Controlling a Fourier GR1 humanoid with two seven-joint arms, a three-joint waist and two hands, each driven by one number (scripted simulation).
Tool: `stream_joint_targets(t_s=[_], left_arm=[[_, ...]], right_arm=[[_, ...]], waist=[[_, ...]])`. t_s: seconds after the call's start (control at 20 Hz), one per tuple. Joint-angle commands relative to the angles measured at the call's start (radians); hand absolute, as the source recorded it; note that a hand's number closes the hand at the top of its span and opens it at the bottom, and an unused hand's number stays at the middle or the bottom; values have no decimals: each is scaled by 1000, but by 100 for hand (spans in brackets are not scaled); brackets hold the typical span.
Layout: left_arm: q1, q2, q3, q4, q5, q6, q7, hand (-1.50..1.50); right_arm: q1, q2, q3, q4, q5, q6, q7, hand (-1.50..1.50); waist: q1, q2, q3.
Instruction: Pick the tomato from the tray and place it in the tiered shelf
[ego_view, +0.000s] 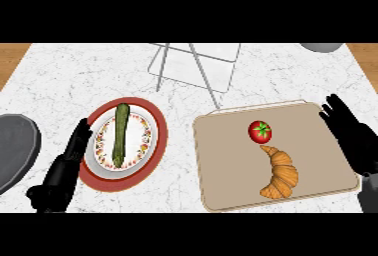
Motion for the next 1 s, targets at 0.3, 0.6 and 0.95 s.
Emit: stream_joint_targets(t_s=[0.3, 0.6, 0.95], left_arm=[[15, -42, 52, 124, 149, -37, 212, 0], [-89, -51, 75, 182, 193, -91, 363, 0], [-125, -68, 113, 267, 187, -120, 354, 0]], right_arm=[[148, -295, -125, 73, 348, -213, -6, 150], [216, -7, -191, 38, 193, -279, -156, -150], [307, -133, -140, -210, 134, -27, -46, -150]], waist=[[-41, 46, -24], [3, 3, -5], [-5, 2, -7]])
